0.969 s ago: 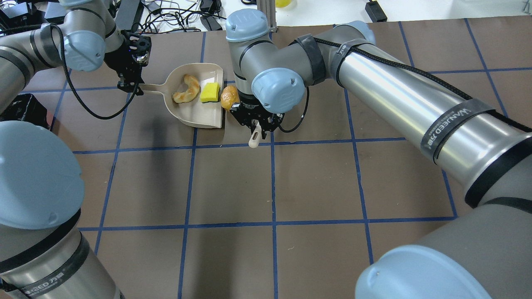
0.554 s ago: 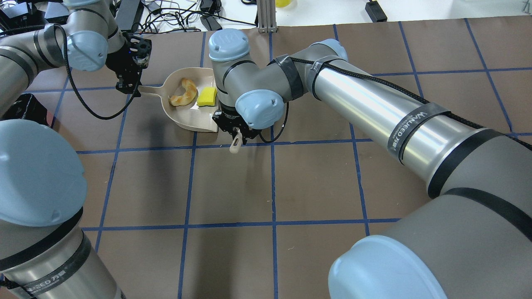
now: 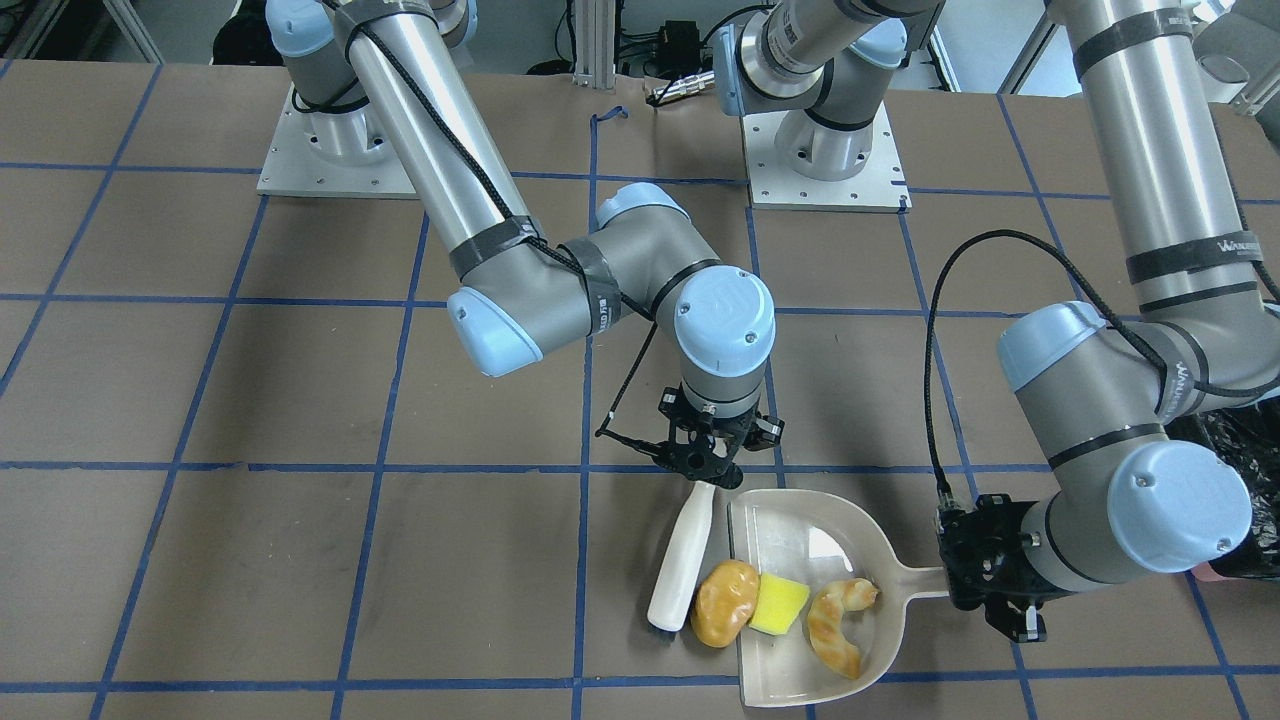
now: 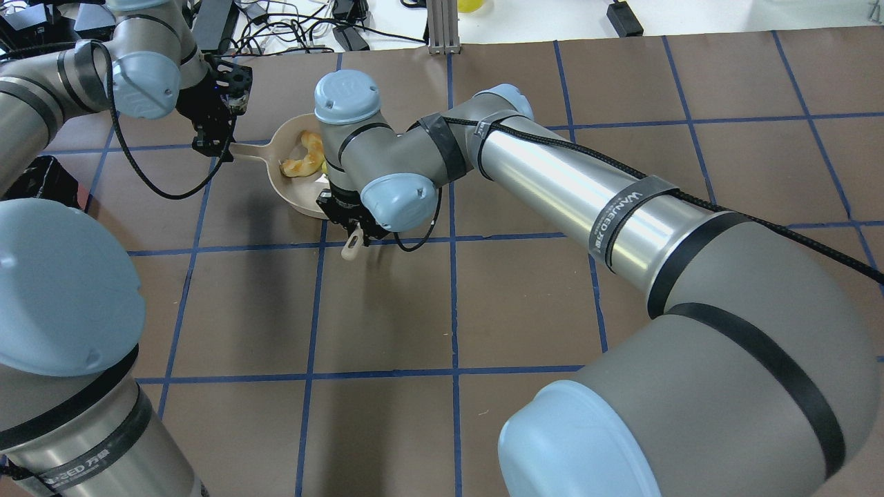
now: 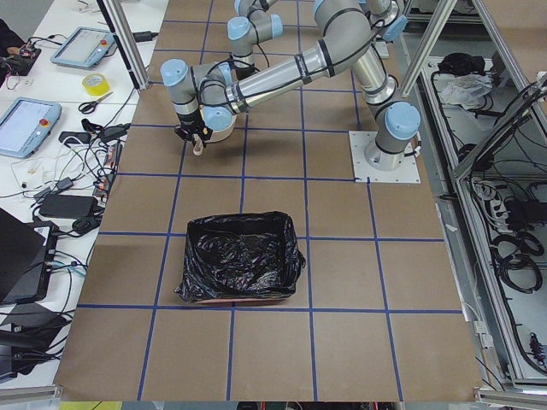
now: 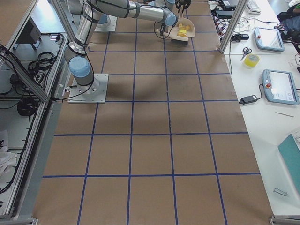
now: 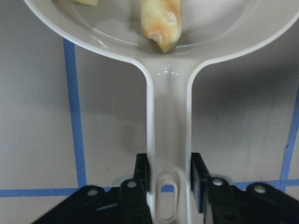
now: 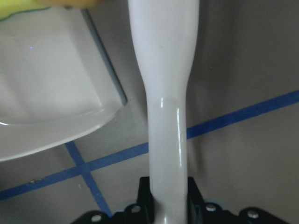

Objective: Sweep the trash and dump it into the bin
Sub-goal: 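Keep brushing the trash deeper into the dustpan held by the left gripper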

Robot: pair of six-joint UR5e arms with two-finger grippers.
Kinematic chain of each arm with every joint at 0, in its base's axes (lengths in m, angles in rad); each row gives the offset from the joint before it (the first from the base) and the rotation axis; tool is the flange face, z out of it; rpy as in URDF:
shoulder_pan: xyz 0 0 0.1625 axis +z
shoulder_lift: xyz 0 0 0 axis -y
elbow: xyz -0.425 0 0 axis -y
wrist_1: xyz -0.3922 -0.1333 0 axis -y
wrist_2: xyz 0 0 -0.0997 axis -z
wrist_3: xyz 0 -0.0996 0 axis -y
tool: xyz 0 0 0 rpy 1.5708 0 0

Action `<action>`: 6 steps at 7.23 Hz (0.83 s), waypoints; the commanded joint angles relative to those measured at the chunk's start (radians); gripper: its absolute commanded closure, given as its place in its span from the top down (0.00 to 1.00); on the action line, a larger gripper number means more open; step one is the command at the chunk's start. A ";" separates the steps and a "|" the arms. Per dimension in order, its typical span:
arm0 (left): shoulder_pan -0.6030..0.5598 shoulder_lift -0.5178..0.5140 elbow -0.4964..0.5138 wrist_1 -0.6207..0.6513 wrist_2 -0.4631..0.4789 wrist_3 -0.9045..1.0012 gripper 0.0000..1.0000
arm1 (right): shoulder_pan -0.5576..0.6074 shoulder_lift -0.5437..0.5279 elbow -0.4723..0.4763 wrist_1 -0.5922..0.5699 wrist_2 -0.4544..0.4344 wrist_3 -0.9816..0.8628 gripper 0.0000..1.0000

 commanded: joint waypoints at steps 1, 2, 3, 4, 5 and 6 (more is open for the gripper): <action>0.001 0.000 0.000 0.000 -0.001 0.000 0.01 | 0.040 0.077 -0.123 -0.016 0.033 0.053 0.00; -0.001 0.002 0.000 0.000 -0.001 0.000 0.01 | 0.048 0.080 -0.150 -0.021 0.066 0.066 0.00; 0.001 0.002 0.002 0.000 -0.001 0.000 0.01 | 0.051 0.082 -0.160 -0.044 0.085 0.064 0.00; 0.001 0.002 0.002 0.000 -0.001 0.000 0.01 | 0.057 0.093 -0.162 -0.076 0.108 0.063 0.00; 0.001 0.003 0.002 0.000 -0.003 -0.001 0.01 | 0.060 0.096 -0.162 -0.091 0.113 0.064 0.00; 0.001 0.005 0.002 0.000 -0.005 -0.001 0.01 | 0.063 0.094 -0.162 -0.090 0.113 0.073 0.00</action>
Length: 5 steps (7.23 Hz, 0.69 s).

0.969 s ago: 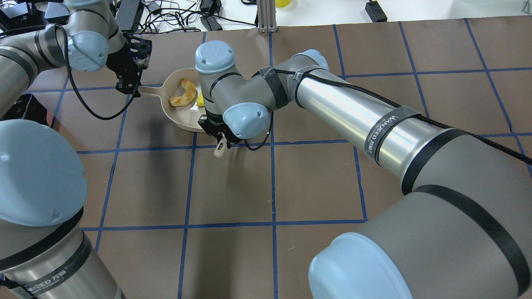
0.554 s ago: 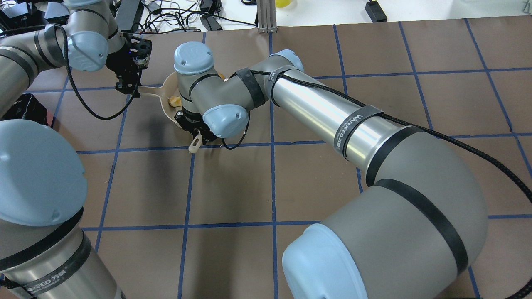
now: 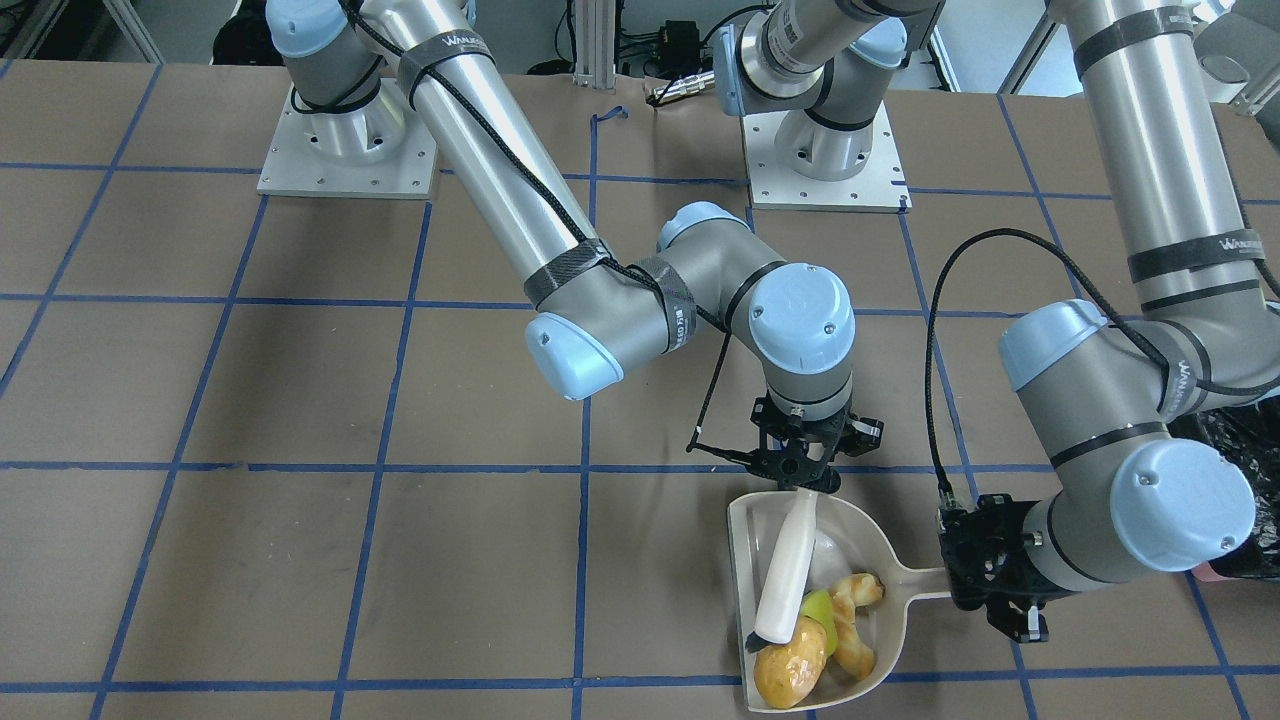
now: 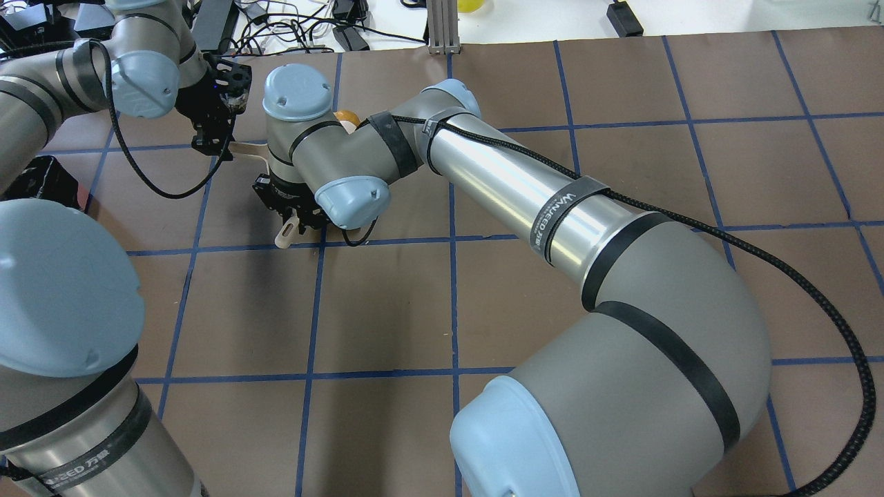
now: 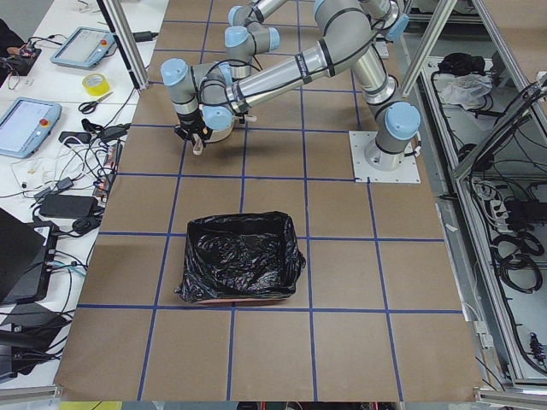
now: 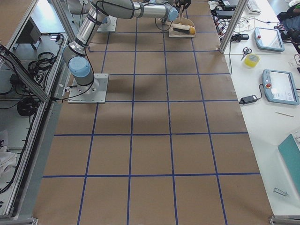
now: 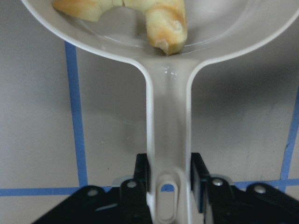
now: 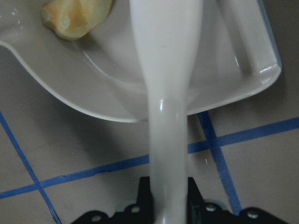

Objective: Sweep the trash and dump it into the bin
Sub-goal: 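Keep brushing the trash deeper into the dustpan held by the left gripper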

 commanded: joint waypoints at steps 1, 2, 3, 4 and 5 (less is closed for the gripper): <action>0.005 0.003 -0.001 0.000 -0.009 0.001 0.01 | 0.032 -0.003 -0.001 -0.009 0.004 0.029 0.00; 0.006 0.005 0.000 0.000 -0.011 0.004 0.01 | 0.061 -0.005 -0.001 -0.012 0.004 0.064 0.00; 0.005 0.006 0.000 0.000 -0.011 0.003 0.01 | 0.075 -0.003 0.002 -0.016 0.004 0.067 0.00; 0.005 0.006 -0.001 0.000 -0.011 0.003 0.01 | 0.076 -0.003 0.006 -0.015 0.004 0.070 0.00; 0.005 0.005 -0.001 0.000 -0.012 0.003 0.01 | 0.078 -0.009 0.006 -0.016 0.022 0.105 0.00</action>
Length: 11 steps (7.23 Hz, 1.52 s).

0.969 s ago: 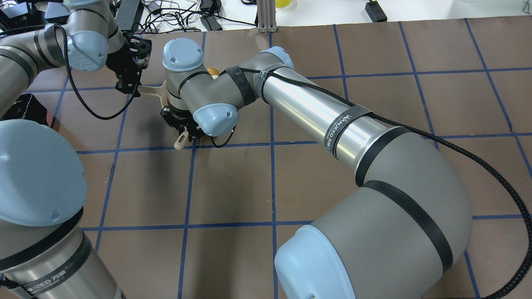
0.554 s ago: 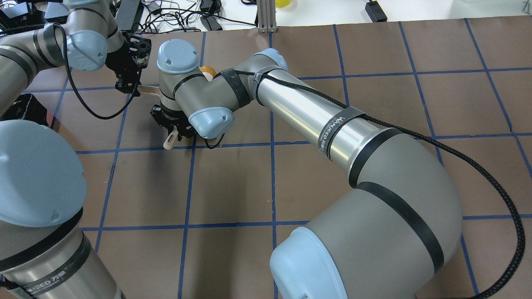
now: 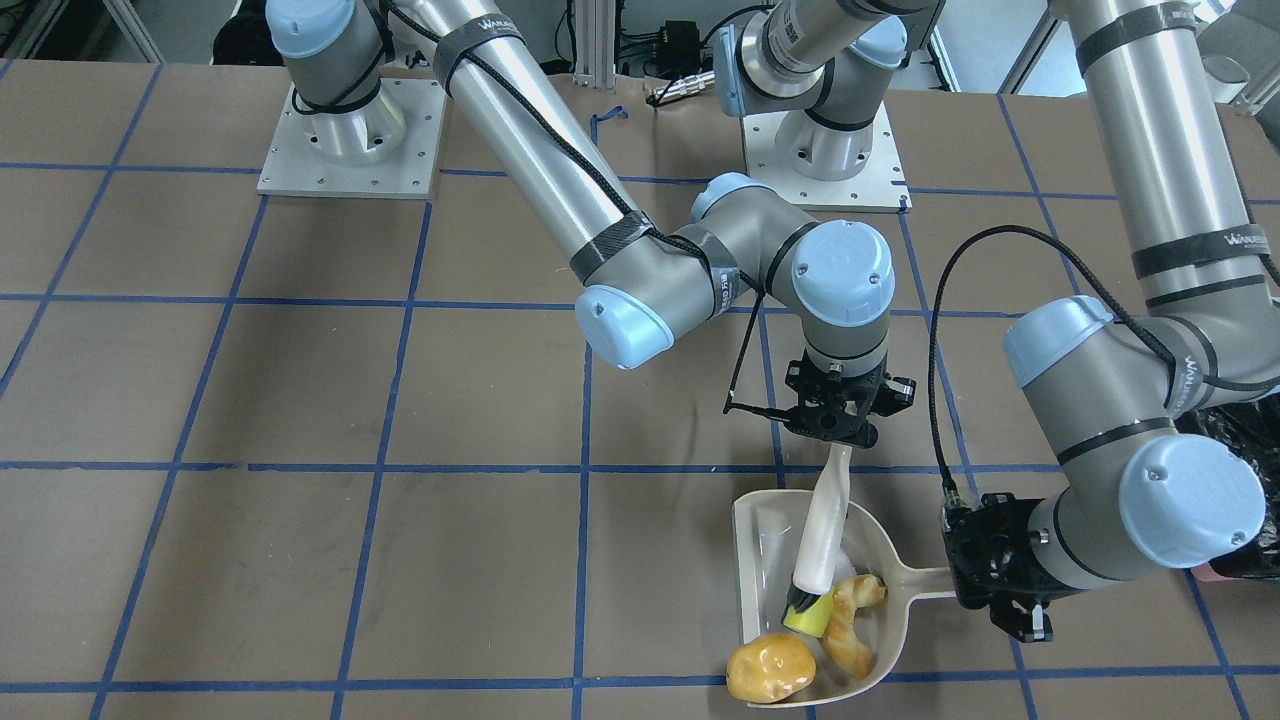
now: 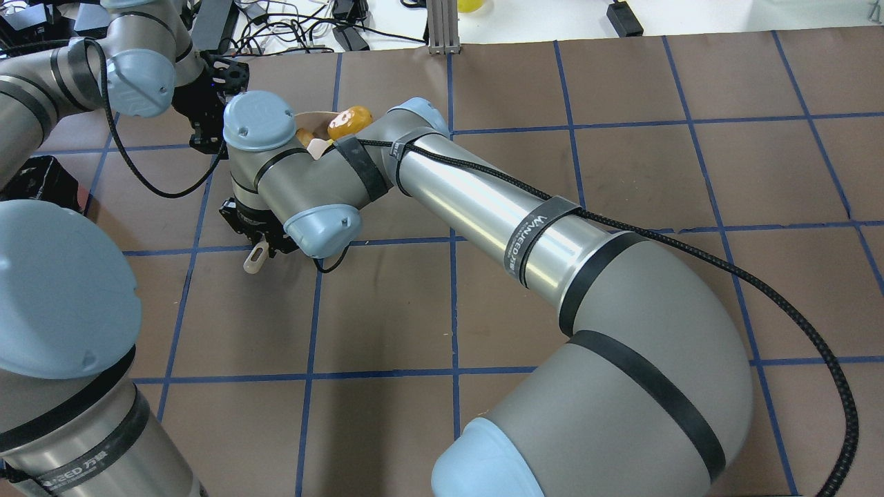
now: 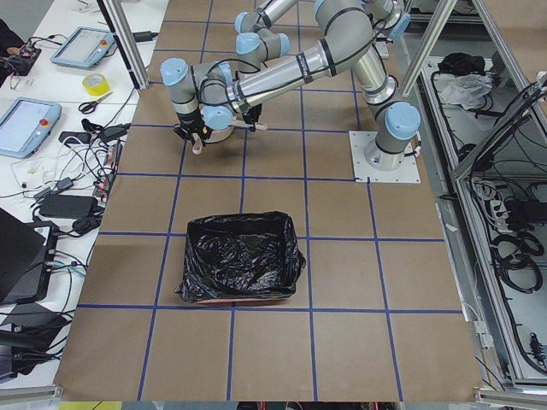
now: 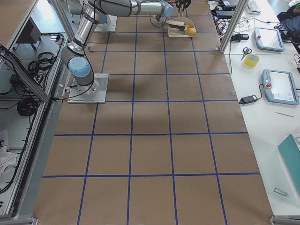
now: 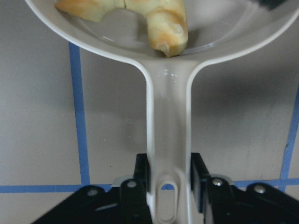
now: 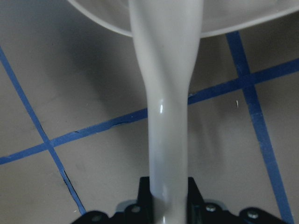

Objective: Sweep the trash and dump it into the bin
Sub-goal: 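Keep brushing the trash deeper into the dustpan held by the left gripper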

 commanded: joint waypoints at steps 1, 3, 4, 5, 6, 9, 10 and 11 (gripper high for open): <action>0.001 -0.001 -0.001 0.000 -0.001 0.001 0.01 | 0.005 -0.033 0.005 0.011 0.030 0.052 0.00; 0.000 -0.001 -0.001 0.000 -0.001 0.001 0.01 | -0.003 -0.055 0.006 0.041 0.028 0.060 0.00; 0.000 -0.001 -0.004 0.000 -0.003 0.001 0.01 | -0.001 -0.064 0.006 0.052 0.028 0.086 0.00; 0.000 -0.001 -0.004 0.000 -0.003 0.001 0.01 | -0.003 -0.081 0.006 0.067 0.030 0.109 0.00; 0.000 0.001 -0.004 0.000 -0.003 0.001 0.01 | -0.001 -0.099 0.006 0.092 0.031 0.131 0.00; 0.003 0.001 -0.007 0.000 -0.018 0.003 0.01 | -0.007 -0.106 0.005 0.086 0.096 0.212 0.00; 0.003 0.001 -0.007 0.000 -0.020 0.003 0.01 | -0.019 -0.107 0.005 0.086 0.100 0.212 0.00; 0.003 0.001 -0.007 0.000 -0.018 0.003 0.01 | -0.020 -0.118 0.003 0.081 0.110 0.218 0.00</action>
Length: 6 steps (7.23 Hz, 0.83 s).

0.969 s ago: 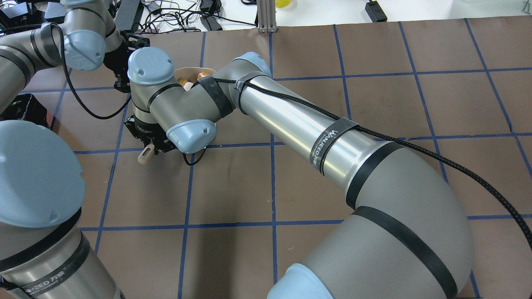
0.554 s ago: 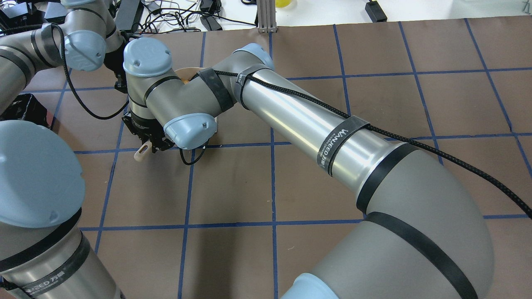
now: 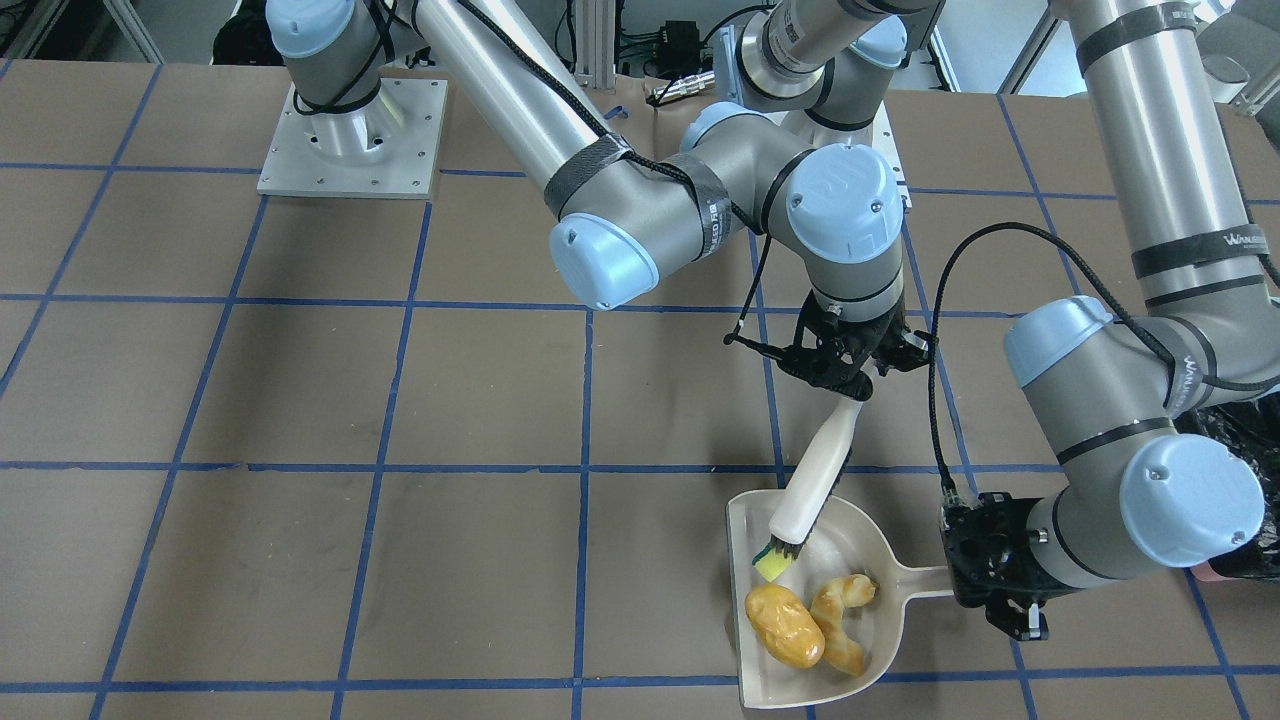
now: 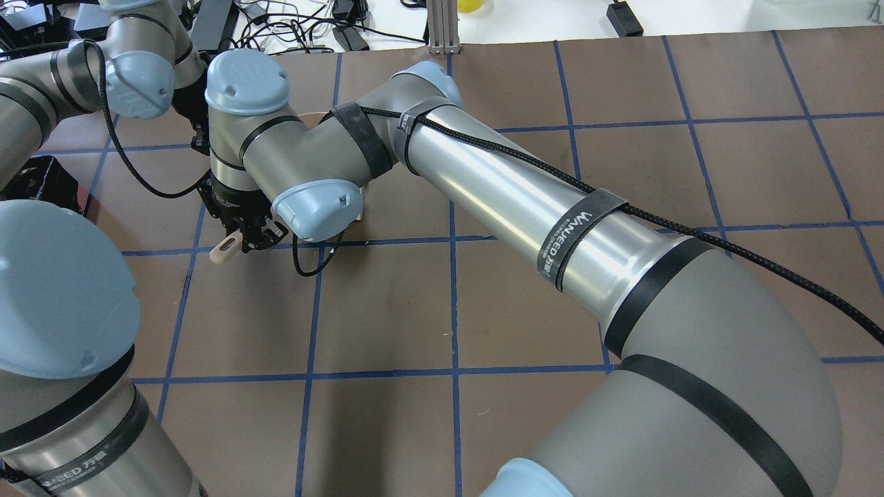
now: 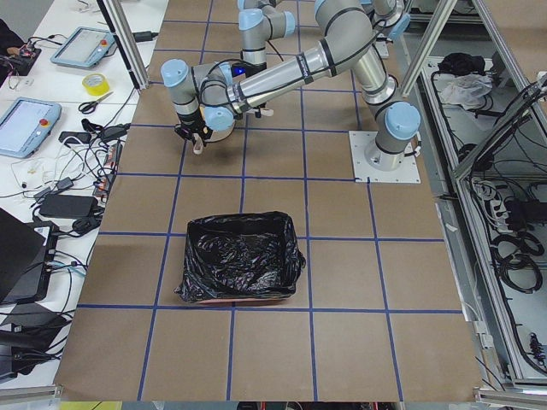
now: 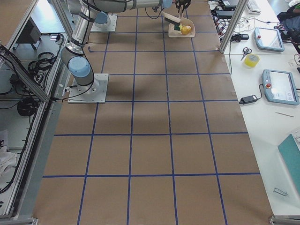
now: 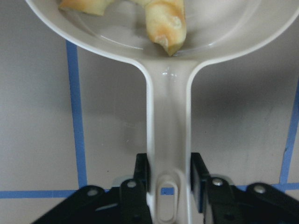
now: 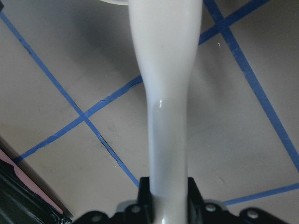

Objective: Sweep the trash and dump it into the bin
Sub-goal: 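Keep brushing the trash deeper into the dustpan held by the left gripper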

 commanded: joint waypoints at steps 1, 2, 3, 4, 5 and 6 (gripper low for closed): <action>0.000 0.000 0.000 0.000 -0.002 0.000 0.01 | -0.006 -0.017 0.000 -0.035 0.057 0.032 0.00; 0.000 0.000 -0.002 0.000 -0.002 0.000 0.01 | -0.011 -0.018 -0.001 -0.040 0.059 0.031 0.00; 0.000 0.002 -0.003 0.000 -0.002 0.000 0.01 | -0.014 -0.020 -0.001 -0.040 0.062 0.033 0.00; 0.000 0.002 -0.003 0.000 -0.002 0.000 0.01 | -0.014 -0.020 0.000 -0.049 0.062 0.052 0.00; 0.000 0.002 -0.003 0.000 -0.002 0.000 0.01 | -0.018 -0.020 -0.001 -0.055 0.065 0.057 0.00; 0.000 0.002 -0.003 0.000 -0.004 0.000 0.01 | -0.017 -0.021 -0.001 -0.056 0.079 0.077 0.00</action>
